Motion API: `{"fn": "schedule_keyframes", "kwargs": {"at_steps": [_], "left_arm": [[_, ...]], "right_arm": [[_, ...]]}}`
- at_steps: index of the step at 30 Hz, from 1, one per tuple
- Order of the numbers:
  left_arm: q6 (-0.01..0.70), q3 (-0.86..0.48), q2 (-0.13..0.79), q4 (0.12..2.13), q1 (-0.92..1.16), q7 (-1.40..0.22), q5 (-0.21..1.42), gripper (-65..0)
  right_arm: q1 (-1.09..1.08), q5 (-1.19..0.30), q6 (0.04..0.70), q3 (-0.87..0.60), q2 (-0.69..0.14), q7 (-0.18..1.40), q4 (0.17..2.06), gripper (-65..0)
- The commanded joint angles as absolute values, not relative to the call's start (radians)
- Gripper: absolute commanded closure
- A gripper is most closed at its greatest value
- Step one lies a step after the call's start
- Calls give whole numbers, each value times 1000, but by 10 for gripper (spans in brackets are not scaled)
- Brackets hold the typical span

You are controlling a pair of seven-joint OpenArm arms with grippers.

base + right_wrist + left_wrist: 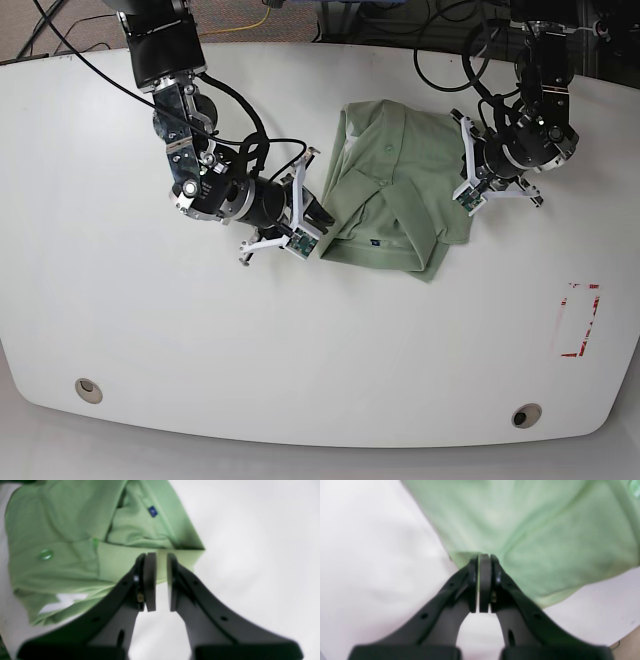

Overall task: Layout the t-shirt on the table in an organized manner, then fold the t-shirt properly
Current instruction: 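Fold the bundle edge with the left gripper toward the right gripper, then grasp the folded green shirt bundle with the left gripper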

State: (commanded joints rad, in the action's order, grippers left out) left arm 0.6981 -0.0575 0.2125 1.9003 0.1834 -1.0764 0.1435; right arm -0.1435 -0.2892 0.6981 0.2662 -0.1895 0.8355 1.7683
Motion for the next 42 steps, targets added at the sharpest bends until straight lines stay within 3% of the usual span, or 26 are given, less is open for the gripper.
{"fn": "schedule_keyframes", "kwargs": {"at_steps": [9,18,24,30,42], "left_arm": [[698,-56,93,1946,226,-1078,142,0],[698,-48,-61,1965,208,-1032,137,0],[698,47,-82,1963,197,-918,136,0],[698,140,-82,1940,188,-811,136,0],[458,173,-76,1785,182,-410,39,0]], "right_arm": [[-105,-286,698,266,-130,857,1776,-73],[-94,-286,698,237,-136,858,1797,-71],[-120,-286,698,84,-139,866,1831,-71],[-189,-294,698,10,-203,926,1836,-71],[-229,-288,698,10,-243,935,1833,-71]]}}
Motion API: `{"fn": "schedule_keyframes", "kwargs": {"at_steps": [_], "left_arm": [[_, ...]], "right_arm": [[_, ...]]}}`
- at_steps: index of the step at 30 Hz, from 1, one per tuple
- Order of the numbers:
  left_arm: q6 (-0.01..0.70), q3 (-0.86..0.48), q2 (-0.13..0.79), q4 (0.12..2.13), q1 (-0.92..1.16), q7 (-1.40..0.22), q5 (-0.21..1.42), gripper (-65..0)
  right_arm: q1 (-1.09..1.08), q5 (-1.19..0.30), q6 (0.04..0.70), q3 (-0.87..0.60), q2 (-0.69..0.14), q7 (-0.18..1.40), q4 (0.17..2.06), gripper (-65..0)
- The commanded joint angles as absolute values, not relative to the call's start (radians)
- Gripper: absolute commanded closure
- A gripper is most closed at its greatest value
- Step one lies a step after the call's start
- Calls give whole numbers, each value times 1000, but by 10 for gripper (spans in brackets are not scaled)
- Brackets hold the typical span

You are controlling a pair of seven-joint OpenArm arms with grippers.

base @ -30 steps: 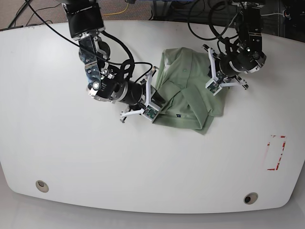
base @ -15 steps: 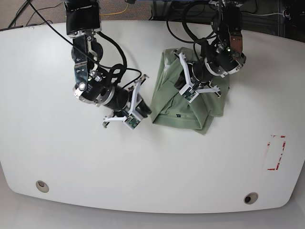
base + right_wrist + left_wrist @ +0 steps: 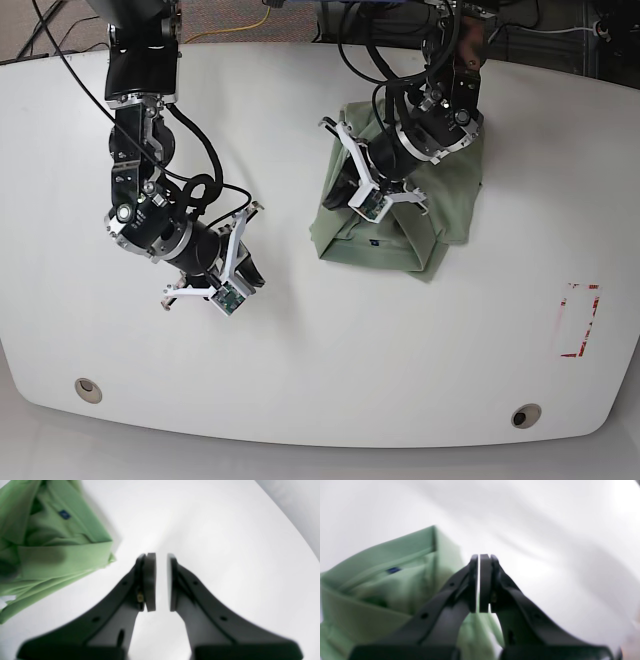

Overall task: Layout the t-shirt on the table in an organized manner, then fold the t-shirt properly
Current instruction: 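Grasp the folded green shirt bundle with the left gripper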

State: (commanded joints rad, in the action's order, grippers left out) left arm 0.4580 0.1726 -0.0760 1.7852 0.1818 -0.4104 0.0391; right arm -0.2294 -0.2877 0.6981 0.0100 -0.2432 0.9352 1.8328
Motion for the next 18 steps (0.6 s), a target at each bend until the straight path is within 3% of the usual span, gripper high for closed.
{"fn": "schedule_keyframes", "kwargs": {"at_steps": [5,7,18], "left_arm": [[383,173,-76,1673,166,-234,-41,0],[323,174,-76,1618,148,-170,-87,0],[160,191,-51,1369,102,-25,-116,0]], "right_arm": [[-225,-288,698,10,-242,935,1831,-71],[-209,-288,698,8,-240,935,1831,-71],[-182,-291,698,8,-237,932,1833,-71]]}}
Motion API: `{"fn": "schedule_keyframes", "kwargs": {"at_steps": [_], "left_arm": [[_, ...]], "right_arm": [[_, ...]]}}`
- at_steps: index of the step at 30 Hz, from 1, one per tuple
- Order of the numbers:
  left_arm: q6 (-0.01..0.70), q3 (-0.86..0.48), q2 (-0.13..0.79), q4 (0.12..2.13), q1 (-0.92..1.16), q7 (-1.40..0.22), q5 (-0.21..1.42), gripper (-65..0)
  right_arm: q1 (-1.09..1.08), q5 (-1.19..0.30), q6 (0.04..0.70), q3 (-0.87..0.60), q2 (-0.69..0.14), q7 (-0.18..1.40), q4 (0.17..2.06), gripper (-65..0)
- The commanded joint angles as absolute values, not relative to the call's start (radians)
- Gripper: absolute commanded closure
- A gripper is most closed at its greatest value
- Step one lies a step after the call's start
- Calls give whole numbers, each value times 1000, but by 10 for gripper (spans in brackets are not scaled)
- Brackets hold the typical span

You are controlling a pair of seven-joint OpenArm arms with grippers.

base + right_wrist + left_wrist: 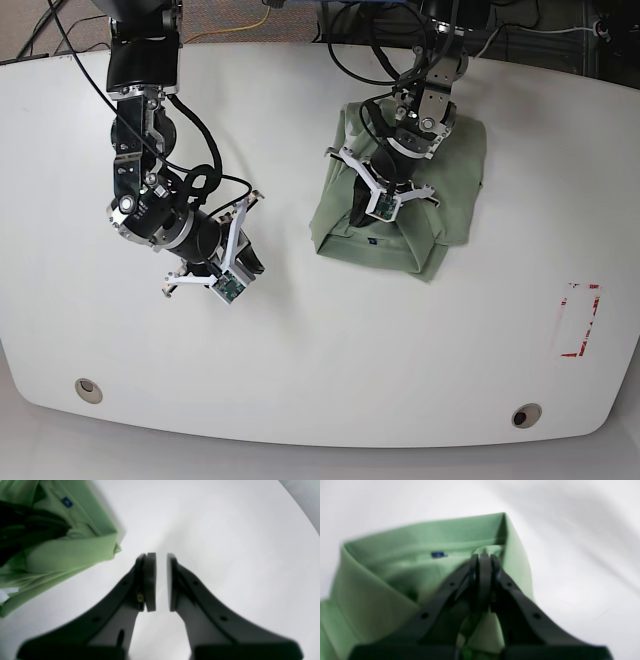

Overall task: Layout the t-shirt on the table in an organized manner, then fold the t-shirt properly
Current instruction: 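Grasp the folded green shirt bundle with the left gripper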

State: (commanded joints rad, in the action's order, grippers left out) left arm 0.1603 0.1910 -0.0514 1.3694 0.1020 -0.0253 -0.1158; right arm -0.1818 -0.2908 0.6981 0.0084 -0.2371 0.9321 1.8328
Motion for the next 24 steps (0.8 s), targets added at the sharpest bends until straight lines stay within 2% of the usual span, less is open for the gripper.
{"fn": "schedule_keyframes", "kwargs": {"at_steps": [6,12,24], "left_arm": [[159,188,-12,1277,67,-24,-111,0],[163,148,54,1270,68,-24,-110,0],[332,-145,165,1285,94,-24,-110,0]], "right_arm": [[-176,-294,698,8,-239,932,1834,-71],[-165,-294,698,8,-242,932,1837,-71],[-156,-294,698,8,-242,932,1837,-71]]}}
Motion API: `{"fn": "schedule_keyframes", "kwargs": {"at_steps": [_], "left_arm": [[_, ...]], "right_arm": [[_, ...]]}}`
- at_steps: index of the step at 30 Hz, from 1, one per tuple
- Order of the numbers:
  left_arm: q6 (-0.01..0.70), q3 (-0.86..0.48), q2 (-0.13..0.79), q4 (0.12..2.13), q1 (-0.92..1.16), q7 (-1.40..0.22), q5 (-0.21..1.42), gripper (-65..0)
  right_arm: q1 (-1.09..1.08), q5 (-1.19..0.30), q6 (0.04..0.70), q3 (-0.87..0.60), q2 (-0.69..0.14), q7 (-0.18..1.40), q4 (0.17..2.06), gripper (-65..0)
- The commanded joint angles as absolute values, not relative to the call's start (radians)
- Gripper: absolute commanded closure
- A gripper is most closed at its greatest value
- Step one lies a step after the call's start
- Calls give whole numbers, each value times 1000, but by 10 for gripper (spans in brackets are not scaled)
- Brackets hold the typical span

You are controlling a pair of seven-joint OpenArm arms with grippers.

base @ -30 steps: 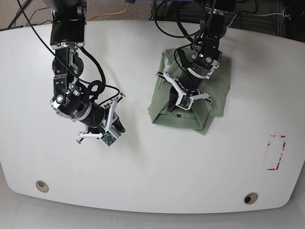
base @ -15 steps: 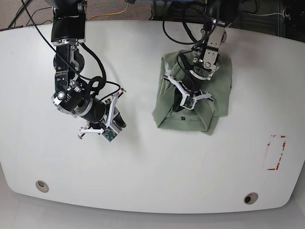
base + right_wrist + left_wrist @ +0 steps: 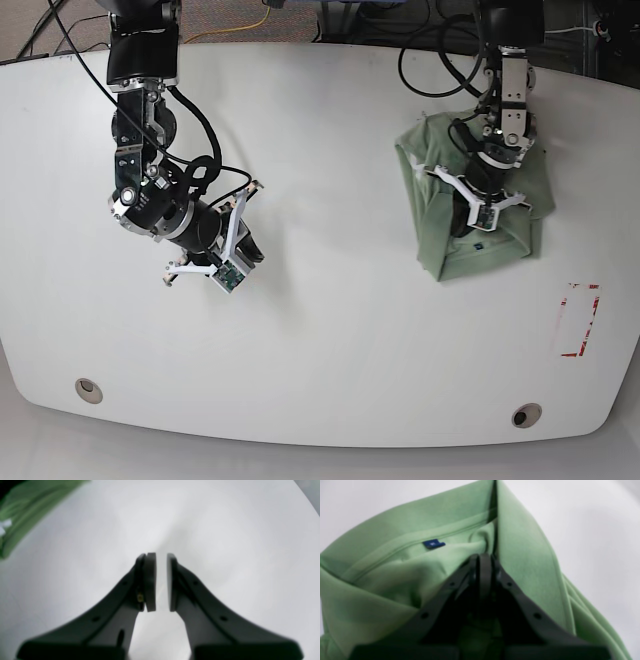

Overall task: Layout the t-shirt on the table in an organized manner, then fold the t-shirt properly
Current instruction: 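Grasp the folded green shirt bundle with the left gripper, then drag the bundle with the left gripper to the table edge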

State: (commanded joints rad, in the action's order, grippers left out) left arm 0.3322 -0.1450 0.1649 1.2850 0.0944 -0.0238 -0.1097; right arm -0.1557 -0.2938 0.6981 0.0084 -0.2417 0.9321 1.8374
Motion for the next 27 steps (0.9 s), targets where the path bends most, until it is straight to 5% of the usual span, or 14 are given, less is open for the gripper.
{"fn": "schedule_keyframes", "kwargs": {"at_steps": [14,27], "left_arm": [[417,-394,223,1399,97,-36,-110,0],[421,-386,137,1725,196,-369,35,0]], "right_arm": [[-156,-294,698,8,-237,932,1839,-71],[-156,-294,698,8,-240,935,1868,-71]]}}
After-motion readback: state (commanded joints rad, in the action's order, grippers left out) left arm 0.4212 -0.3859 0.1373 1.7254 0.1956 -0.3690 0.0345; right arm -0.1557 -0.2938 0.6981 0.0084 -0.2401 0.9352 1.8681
